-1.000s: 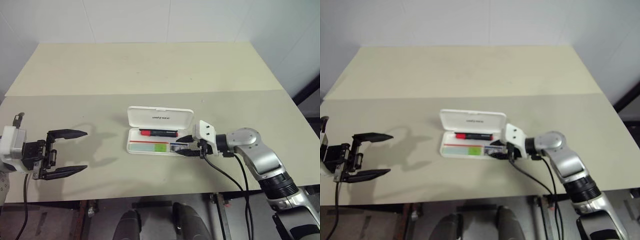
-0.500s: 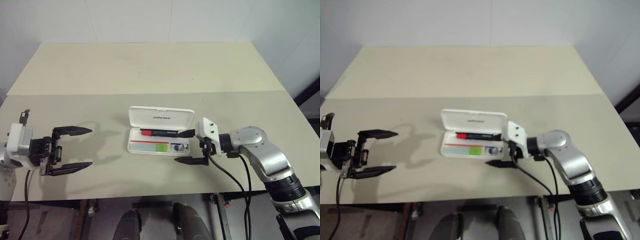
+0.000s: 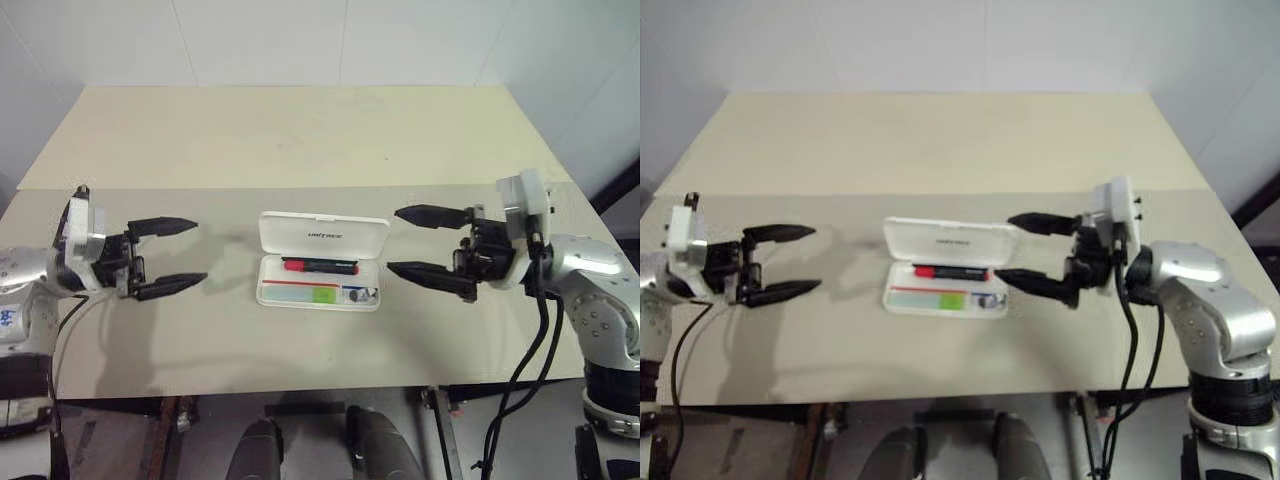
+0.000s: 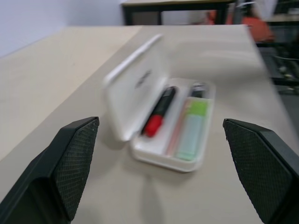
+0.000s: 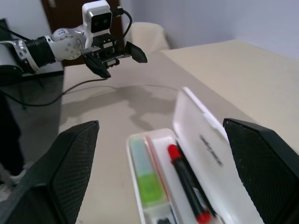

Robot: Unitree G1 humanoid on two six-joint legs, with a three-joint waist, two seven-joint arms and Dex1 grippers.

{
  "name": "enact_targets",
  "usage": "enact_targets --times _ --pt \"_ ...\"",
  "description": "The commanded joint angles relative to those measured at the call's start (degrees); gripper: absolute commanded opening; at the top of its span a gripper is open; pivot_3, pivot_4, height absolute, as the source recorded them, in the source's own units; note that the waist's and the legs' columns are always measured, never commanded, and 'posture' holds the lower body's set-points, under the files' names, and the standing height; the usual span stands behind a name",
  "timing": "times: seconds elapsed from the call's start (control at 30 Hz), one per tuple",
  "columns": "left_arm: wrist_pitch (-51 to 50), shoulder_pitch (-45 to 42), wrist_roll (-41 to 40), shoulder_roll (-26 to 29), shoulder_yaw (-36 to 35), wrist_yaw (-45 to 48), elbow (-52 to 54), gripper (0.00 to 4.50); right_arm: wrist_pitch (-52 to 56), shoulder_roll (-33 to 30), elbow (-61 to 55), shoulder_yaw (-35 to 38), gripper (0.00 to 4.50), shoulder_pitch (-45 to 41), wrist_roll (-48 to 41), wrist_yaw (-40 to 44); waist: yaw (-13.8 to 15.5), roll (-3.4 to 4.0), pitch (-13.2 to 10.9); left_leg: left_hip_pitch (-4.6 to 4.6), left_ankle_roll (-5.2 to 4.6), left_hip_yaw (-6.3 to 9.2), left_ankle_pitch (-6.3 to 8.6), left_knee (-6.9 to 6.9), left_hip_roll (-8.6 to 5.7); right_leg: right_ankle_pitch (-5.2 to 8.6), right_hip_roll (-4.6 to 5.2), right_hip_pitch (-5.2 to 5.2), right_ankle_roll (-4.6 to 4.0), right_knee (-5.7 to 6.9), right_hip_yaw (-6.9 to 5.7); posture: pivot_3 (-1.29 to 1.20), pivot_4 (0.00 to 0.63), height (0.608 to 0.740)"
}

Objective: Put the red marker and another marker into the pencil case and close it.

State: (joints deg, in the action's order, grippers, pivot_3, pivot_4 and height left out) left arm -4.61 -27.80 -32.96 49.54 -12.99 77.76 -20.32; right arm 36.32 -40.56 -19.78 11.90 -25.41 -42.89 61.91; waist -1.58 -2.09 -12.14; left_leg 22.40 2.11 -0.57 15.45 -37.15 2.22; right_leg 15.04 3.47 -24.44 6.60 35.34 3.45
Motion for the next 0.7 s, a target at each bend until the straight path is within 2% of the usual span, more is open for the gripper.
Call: enact_targets --times 0.03,0.13,0.37,0.5,0.7 --pt "-1.3 -4.6 0.9 -0.6 0.7 1.9 -3.8 3.56 -2.0 -1.5 -0.3 2.2 4.50 1.0 0.0 -0.3 -0.1 0.00 0.0 0.00 0.00 0.01 0.00 0.00 0.00 -0.01 -0.02 0.00 0.01 0.00 0.00 0.00 0.150 0.740" --pt "-1.1 -8.9 2.6 -1.4 2.0 3.1 -8.7 2.54 -2.5 -1.8 -0.7 2.7 4.50 1.9 -0.3 -1.2 -0.1 0.00 0.0 0.01 0.00 0.00 0.00 0.04 0.01 0.00 -0.05 -0.03 0.01 0.01 0.01 0.00 0.150 0.740" --pt "5.7 -21.9 11.1 -4.2 6.5 7.0 -28.1 0.04 -2.8 -2.7 -2.7 6.0 4.50 5.0 -2.4 -2.1 0.0 -0.01 0.0 0.03 0.00 0.01 0.00 -0.02 0.00 0.01 -0.06 -0.05 0.04 0.07 0.02 0.00 0.150 0.740" --pt "10.6 -27.6 16.0 -6.0 8.2 7.1 -38.2 0.04 -3.3 -3.3 -3.0 6.7 4.50 6.3 -2.1 -2.3 0.1 -0.02 0.0 0.07 0.00 0.02 0.00 -0.04 0.00 0.00 -0.07 -0.05 0.05 0.06 0.01 0.00 0.150 0.740" --pt "20.6 -34.8 25.3 -10.6 11.0 -3.8 -49.3 0.04 -3.6 -3.6 -3.6 7.1 4.50 7.1 -2.5 -3.2 0.1 -0.04 0.0 0.10 0.00 0.04 0.00 -0.06 -0.01 -0.04 -0.07 -0.05 0.12 0.05 0.01 0.00 0.150 0.740"
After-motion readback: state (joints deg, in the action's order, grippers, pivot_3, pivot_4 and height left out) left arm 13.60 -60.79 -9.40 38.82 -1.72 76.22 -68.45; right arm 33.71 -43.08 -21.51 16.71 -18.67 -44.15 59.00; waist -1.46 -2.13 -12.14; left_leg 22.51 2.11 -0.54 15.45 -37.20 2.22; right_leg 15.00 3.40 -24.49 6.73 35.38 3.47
